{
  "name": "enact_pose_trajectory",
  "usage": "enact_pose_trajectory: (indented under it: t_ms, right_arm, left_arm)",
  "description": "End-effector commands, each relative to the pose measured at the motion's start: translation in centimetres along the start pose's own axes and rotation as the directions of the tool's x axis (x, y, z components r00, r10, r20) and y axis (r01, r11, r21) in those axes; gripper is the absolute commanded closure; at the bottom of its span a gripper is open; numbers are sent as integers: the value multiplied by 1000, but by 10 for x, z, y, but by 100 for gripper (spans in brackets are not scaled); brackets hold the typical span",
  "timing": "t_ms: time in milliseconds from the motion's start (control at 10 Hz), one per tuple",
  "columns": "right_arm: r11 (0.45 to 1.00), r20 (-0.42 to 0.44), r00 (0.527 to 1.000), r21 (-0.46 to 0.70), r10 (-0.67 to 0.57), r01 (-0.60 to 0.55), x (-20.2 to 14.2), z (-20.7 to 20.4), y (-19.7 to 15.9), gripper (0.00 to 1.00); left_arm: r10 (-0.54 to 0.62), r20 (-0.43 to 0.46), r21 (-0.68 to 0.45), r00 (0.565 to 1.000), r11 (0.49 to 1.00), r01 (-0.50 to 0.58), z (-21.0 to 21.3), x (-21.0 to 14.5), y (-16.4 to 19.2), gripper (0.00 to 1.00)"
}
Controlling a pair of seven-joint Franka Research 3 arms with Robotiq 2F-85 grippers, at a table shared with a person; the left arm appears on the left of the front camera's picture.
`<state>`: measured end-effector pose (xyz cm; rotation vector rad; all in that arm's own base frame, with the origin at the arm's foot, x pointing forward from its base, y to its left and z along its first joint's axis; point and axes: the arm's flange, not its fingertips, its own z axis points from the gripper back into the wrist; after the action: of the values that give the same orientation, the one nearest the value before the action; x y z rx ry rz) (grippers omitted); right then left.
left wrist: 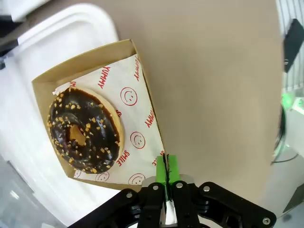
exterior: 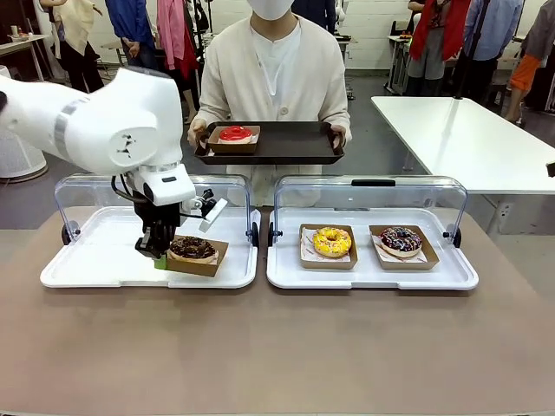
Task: Provide the desired donut to the person.
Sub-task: Pick up and lift the Paper togo box containing the Donut pointed at by the person.
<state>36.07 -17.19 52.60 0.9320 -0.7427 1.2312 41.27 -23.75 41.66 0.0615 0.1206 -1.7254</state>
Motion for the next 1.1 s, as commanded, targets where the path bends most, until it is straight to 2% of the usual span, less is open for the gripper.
enact_pose_trajectory:
  t_ms: [0, 200, 500, 800, 1000]
  right_arm:
    - [1000, 9, 1000, 3, 6, -6, 0, -1, 0, 0]
    - [1000, 9, 1000, 3, 6, -6, 0, -1, 0, 0]
    - [1000, 9, 1000, 3, 6, -6, 0, -1, 0, 0]
    - [1000, 9, 1000, 3, 6, -6, 0, -1, 0, 0]
    - [1000, 9, 1000, 3, 6, -6, 0, -1, 0, 0]
  left_arm:
    - [12, 13, 2, 1000, 1000, -12, 25, 7, -39, 100]
    - [0, -36, 50, 999, 999, 2, 53, 20, -78, 100]
    - [32, -66, 210, 997, 978, -17, 107, 27, -106, 100]
    - [70, -14, 272, 997, 960, -64, 170, 23, -95, 100]
    - [108, 31, 302, 994, 947, -112, 188, 18, -84, 100]
